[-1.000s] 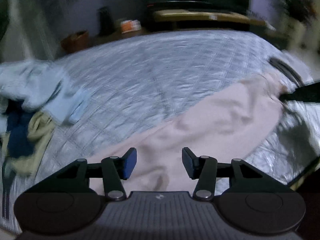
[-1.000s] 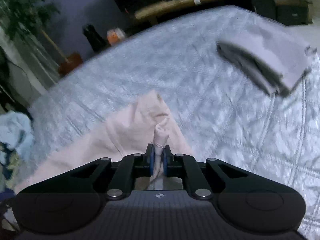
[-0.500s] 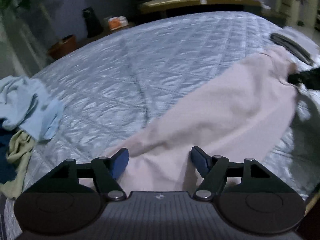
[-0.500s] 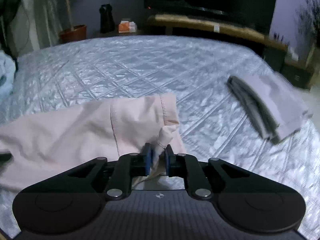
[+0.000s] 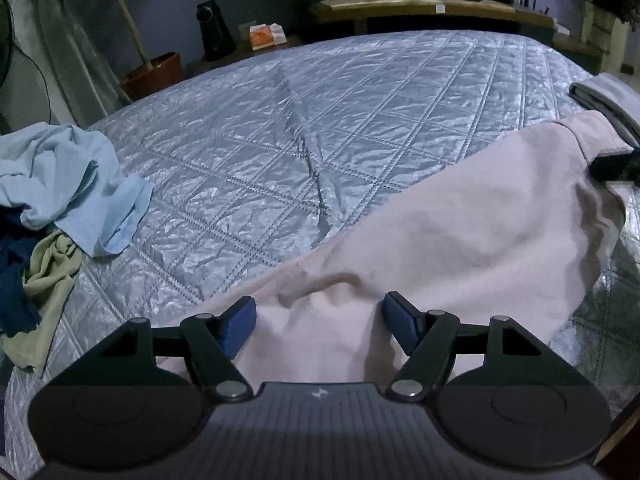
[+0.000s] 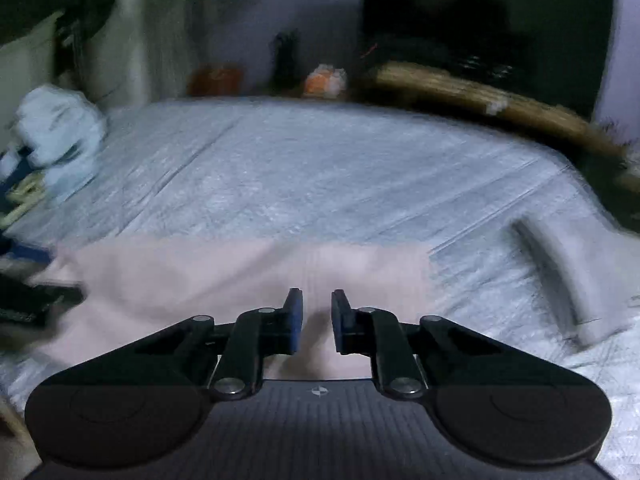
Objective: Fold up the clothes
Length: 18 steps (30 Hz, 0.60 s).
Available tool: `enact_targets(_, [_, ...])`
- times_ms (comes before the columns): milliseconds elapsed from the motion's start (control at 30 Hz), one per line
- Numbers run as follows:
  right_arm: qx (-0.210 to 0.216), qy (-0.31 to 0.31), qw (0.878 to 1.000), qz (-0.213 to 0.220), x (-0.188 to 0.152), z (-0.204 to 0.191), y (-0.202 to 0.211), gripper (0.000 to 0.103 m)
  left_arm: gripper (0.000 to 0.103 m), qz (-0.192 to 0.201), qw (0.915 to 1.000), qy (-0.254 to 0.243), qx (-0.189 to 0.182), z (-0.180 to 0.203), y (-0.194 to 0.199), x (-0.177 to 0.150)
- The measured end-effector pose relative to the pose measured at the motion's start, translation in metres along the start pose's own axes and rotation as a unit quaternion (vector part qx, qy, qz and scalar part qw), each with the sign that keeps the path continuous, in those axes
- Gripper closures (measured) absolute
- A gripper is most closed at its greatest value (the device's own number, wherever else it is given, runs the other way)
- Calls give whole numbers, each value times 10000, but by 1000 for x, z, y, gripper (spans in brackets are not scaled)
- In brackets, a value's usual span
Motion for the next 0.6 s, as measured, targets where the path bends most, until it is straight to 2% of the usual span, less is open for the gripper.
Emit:
enact_targets(100, [-7,278,9996,-71,1,0,-21,88,33,28,10000,-5,-15,-1,0,-1])
enact_targets(200, [-23,-183,9998,57,15,18,-27,103,30,17,10000,78,-58,-4,-2,-1])
enact_targets(267, [45,-649,9978,89,24,32,-31,103,28,-29,9998,179,-89,-6,-4,-1])
enact_targets(333, [349,-1570,9870,-18,26,50,-35,102,28,-62,9996,241,-96,-9,-4,-1])
enact_targets(400, [726,-2596,9629,-123,21,70,-37,99,28,-82,9995,280,-87,-11,-5,-1])
enact_targets(433, [869,-2961,9512,-69,21,78,-34,94,28,-91,9995,304,-85,-12,-5,-1])
enact_targets(467, [927,-2959,9507,55,25,80,-29,91,28,-97,9993,340,-91,-13,-6,-1])
enact_targets(533, [960,-2543,9619,280,34,75,-20,82,27,-94,9993,359,-80,-13,-6,-1])
enact_targets(600, [848,-2275,9699,193,34,73,-25,80,28,-71,9995,295,-28,-12,-5,-1])
Point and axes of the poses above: each gripper's, at about its wrist camera, not at the fingertips, and y roughly against the way its jaws point, z to its right, x to its top, the point moved 7 cm from there along -y, roughly the way its jaws point, and after that the axes turned 2 degrees about x, right-handed, at the moved point
